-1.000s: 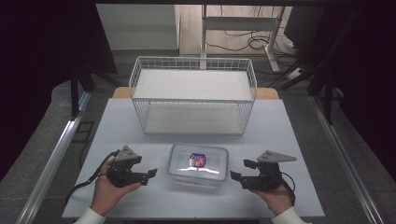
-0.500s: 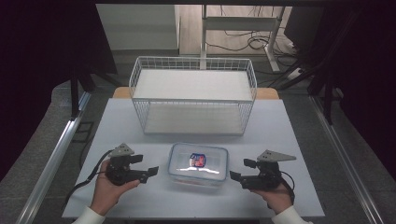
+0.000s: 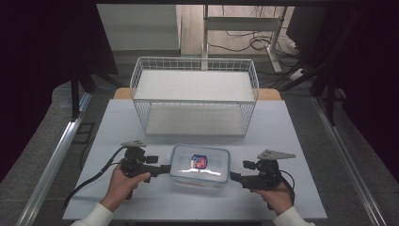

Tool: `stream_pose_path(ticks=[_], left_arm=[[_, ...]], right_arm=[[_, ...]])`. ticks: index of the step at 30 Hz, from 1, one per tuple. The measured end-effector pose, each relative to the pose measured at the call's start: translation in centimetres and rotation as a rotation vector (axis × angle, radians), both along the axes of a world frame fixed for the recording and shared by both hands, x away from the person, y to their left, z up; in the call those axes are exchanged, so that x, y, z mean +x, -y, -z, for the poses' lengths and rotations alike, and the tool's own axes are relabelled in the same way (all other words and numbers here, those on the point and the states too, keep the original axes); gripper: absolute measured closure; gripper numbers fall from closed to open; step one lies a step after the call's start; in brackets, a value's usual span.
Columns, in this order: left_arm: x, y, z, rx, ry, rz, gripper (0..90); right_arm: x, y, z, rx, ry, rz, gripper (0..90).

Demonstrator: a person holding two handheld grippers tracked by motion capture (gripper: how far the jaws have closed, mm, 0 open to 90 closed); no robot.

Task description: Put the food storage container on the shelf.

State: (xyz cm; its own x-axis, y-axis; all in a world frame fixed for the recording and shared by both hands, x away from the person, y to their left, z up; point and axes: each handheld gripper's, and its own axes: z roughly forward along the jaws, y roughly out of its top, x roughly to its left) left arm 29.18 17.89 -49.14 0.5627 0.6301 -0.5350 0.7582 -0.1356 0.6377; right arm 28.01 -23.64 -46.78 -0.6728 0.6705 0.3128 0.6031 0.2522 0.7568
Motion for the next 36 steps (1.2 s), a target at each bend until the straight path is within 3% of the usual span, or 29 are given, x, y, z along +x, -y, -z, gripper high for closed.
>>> stream_pose_path(ticks=[6,15,23,26,27,36], left_arm=[[2.2,0.1,0.8,-0.096,-0.070,0.012,15.8],[4.0,1.5,2.4,-0.123,-0.147,0.063,17.4],[3.9,1.8,3.0,-0.120,-0.176,0.091,23.1],[3.9,1.8,2.9,-0.103,-0.171,0.083,28.0],[3.9,1.7,2.8,-0.100,-0.173,0.084,29.0],[4.0,1.7,2.8,-0.100,-0.172,0.086,30.1]], right_arm=[[0.5,-0.3,0.3,-0.008,-0.036,0.010,17.0],[0.6,-0.3,0.4,-0.017,-0.035,0.017,16.3],[1.2,-0.3,0.8,-0.009,-0.054,0.026,15.2],[1.9,-0.6,1.2,0.024,-0.089,0.031,15.3],[2.3,-1.0,1.6,0.052,-0.130,0.039,15.2],[3.9,-2.7,3.4,0.097,-0.277,0.024,11.7]])
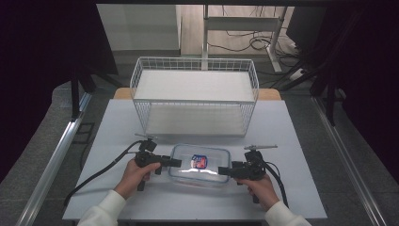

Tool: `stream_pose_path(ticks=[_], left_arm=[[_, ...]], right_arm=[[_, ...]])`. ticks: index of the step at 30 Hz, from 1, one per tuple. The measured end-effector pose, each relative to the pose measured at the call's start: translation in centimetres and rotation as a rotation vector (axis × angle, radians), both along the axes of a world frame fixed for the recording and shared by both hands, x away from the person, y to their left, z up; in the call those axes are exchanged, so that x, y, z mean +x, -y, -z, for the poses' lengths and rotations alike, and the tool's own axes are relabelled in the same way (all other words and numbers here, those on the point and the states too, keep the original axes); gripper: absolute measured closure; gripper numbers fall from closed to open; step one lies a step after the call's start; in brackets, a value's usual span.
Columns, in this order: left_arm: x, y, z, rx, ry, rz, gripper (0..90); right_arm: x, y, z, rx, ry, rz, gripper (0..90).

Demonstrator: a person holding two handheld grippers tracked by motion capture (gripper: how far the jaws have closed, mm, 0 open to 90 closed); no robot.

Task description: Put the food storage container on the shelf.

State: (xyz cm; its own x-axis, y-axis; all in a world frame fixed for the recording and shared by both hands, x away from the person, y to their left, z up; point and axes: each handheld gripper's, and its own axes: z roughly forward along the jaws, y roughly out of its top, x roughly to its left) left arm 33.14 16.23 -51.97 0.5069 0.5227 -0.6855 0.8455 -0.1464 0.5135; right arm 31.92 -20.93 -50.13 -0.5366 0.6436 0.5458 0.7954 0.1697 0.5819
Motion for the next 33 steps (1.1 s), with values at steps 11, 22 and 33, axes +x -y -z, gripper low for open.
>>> stream_pose_path(ticks=[11,22,33], left_arm=[[-0.1,0.0,-0.1,-0.004,0.008,-0.003,30.7],[-0.2,0.0,-0.1,0.000,0.006,-0.003,30.7],[-1.5,-0.2,-0.9,0.011,0.052,-0.016,36.6]], right_arm=[[0.4,-0.3,0.7,0.036,-0.077,-0.003,14.3],[0.0,0.5,0.0,0.063,-0.086,0.036,33.4],[-0.8,1.0,-0.6,0.094,-0.086,0.062,44.2]])
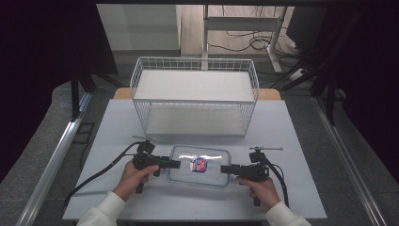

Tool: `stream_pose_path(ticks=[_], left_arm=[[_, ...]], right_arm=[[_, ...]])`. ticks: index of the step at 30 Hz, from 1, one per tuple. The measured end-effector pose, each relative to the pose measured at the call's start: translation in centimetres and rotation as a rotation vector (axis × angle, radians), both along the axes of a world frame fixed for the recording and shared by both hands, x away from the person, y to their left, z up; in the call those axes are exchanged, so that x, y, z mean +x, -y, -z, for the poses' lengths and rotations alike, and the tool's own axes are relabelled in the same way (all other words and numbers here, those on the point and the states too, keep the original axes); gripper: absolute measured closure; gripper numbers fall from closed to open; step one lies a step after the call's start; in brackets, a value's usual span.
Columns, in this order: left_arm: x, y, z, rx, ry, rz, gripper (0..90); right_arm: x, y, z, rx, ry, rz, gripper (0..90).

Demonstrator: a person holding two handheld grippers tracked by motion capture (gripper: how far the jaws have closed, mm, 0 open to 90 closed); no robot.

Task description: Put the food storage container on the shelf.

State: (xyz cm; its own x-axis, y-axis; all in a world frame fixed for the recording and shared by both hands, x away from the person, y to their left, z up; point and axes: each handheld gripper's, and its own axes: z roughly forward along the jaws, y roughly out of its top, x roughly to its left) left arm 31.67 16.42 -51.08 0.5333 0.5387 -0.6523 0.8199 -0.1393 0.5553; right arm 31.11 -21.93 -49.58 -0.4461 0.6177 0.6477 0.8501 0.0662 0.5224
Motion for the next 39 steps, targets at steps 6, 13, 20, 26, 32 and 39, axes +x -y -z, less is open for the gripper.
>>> stream_pose_path(ticks=[6,13,20,26,32,39], left_arm=[[-0.9,-0.1,-0.5,0.009,0.031,-0.009,40.1],[-1.6,-0.2,-0.9,0.013,0.047,-0.011,42.7],[-1.8,-0.4,-1.5,0.008,0.057,-0.015,45.0],[-2.0,-0.5,-2.0,0.009,0.072,-0.022,45.7],[-2.1,-0.7,-2.4,-0.004,0.083,-0.025,46.7],[-2.1,-0.7,-3.0,0.006,0.105,-0.032,46.5]], right_arm=[[-0.8,0.2,-0.4,0.007,0.023,0.009,49.0],[-1.6,0.0,-0.8,-0.002,0.041,0.015,50.4],[-1.7,0.0,-0.9,0.007,0.029,0.032,51.0],[-1.9,-0.2,-1.4,0.006,0.049,0.026,51.7],[-1.9,-0.1,-1.8,0.012,0.069,0.022,51.7],[-1.6,-0.1,-2.2,0.014,0.092,0.012,51.7]])
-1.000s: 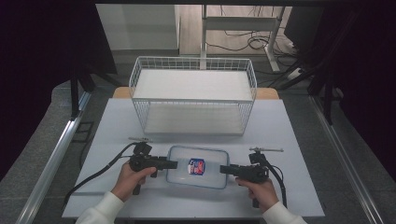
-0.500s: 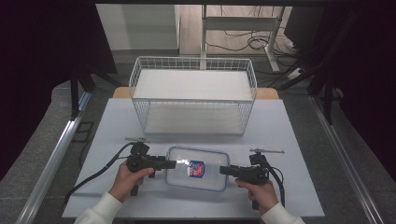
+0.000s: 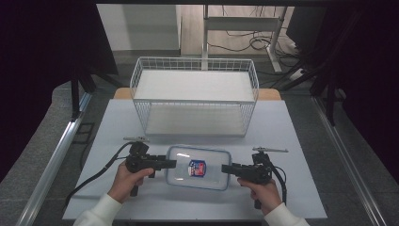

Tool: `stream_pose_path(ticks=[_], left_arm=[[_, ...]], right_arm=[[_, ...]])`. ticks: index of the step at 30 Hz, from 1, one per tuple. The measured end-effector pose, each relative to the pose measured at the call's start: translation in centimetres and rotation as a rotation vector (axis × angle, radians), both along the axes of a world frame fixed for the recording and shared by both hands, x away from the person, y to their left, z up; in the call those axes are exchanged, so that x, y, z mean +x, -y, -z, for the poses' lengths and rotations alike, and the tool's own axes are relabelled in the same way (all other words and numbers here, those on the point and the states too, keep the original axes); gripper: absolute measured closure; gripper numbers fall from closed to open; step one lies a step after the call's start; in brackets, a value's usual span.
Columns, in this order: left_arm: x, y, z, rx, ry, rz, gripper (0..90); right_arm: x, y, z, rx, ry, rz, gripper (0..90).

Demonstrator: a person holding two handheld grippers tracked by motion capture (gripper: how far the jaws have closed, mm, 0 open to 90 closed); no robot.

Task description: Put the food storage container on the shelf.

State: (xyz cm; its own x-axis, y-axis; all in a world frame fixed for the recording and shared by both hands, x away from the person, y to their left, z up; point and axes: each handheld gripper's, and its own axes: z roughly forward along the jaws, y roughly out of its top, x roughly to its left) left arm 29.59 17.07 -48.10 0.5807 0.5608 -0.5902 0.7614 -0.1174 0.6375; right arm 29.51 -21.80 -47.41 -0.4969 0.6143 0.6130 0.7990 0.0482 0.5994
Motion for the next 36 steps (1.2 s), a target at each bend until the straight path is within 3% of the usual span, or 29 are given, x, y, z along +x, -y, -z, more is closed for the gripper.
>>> stream_pose_path(ticks=[9,19,25,36], left_arm=[[0.4,-0.2,-0.6,0.003,0.018,-0.004,46.7],[1.8,-0.7,-0.6,0.004,0.015,-0.014,46.8],[3.4,-1.3,-0.6,-0.011,0.018,-0.029,46.9],[7.0,-2.1,-0.3,-0.024,0.035,-0.055,47.2]], right_arm=[[0.5,-0.2,-0.5,-0.001,0.019,-0.009,51.7],[2.2,-0.6,-0.9,-0.016,0.035,-0.024,51.8],[3.9,-1.3,-1.3,-0.029,0.058,-0.038,51.8],[8.6,-2.3,-2.0,-0.062,0.094,-0.074,51.9]])
